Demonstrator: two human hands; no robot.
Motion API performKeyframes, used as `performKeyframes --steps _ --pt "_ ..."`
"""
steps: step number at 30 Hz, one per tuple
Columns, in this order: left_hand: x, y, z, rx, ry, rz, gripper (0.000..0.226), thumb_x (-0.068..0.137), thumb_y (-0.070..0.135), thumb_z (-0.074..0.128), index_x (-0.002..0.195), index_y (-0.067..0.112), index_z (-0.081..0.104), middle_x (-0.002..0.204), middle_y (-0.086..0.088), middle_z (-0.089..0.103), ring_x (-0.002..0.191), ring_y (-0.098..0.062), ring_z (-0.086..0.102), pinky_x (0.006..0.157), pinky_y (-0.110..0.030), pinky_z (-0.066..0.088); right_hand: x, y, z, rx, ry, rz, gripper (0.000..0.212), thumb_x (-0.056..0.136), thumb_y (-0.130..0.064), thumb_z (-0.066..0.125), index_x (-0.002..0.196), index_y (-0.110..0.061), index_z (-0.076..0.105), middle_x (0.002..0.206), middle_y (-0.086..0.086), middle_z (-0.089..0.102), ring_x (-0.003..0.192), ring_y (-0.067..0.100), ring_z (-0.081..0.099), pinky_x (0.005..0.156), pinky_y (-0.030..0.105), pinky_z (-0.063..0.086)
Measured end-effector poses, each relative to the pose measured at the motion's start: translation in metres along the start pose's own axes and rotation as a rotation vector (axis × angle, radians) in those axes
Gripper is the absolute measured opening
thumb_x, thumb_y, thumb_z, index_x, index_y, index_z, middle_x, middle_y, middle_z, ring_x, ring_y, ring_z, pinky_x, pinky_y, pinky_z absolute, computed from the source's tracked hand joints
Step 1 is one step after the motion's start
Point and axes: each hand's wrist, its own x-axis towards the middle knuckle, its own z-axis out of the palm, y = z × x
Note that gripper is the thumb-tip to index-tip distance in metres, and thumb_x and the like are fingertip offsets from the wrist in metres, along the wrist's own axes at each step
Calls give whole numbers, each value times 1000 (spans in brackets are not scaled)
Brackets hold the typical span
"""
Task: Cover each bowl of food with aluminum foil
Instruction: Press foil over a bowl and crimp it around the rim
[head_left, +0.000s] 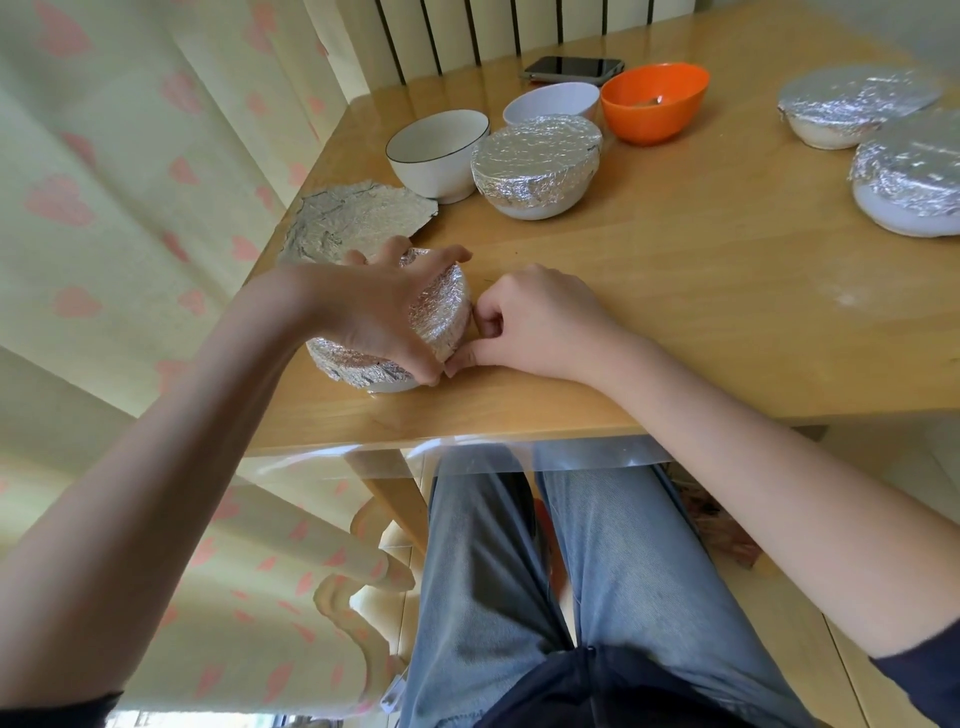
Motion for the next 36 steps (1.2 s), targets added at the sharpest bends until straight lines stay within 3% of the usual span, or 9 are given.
performKeyframes --steps 7,11,16,20,25,28,31,34,36 --pt "-3 5 -3 -32 9 -128 131 44 79 71 144 57 -9 157 -4 10 136 -45 30 108 -56 32 -8 4 -8 7 -151 -68 41 70 -61 70 64 -27 48 60 -13 50 57 1 45 53 26 35" --pt "-7 14 -3 -190 -48 -214 138 39 91 58 139 54 -30 161 -15 -20 148 -43 1 117 -58 9 -21 17 -10 216 -198 -66 27 69 -44 79 71 -29 56 59 -12 49 54 0 44 51 14 34" --pt "-16 -16 -22 -174 -36 -14 141 27 92 65 128 68 -30 158 7 -27 144 -27 -26 115 -57 -7 -25 10 -11 379 -155 -29 28 67 -40 82 71 -21 62 60 -9 54 52 2 43 53 16 37" --pt "-10 -31 -11 -103 -129 158 135 30 73 77 126 79 -17 161 18 -14 150 -18 -10 120 -53 10 -22 -4 -9 386 -85 13 38 63 -50 81 68 -20 59 54 -11 54 49 1 45 56 25 43" --pt "-7 -25 0 -107 -10 169 116 35 62 66 130 74 2 151 12 17 138 -26 28 108 -52 35 -17 -22 -2 112 50 95 50 59 -65 76 55 -23 50 58 -12 53 63 9 53 57 26 38" --pt "-7 -23 1 -76 8 152 115 37 60 68 130 72 1 151 12 17 136 -26 29 105 -50 38 -16 -21 2 12 93 111 57 60 -73 69 49 -22 46 58 -10 52 66 16 53 60 26 36" --pt "-5 -29 -2 -22 -48 160 131 28 75 73 129 77 -11 159 14 3 148 -24 11 115 -53 25 -14 -17 1 -28 23 74 56 58 -73 70 53 -22 48 58 -11 51 63 12 50 61 27 38" --pt "-13 -50 1 -298 -34 242 122 30 97 60 126 79 -13 161 15 -16 148 -9 -11 121 -49 3 -16 -8 -6 43 -130 23 44 59 -60 78 63 -21 57 59 -12 55 57 4 48 56 26 40" --pt "-14 -62 14 -733 245 306 100 61 96 45 144 63 2 162 16 -5 149 -4 -4 122 -46 1 -19 0 -6 287 -32 73 32 70 -45 79 69 -18 61 60 -5 58 54 6 48 56 25 41"
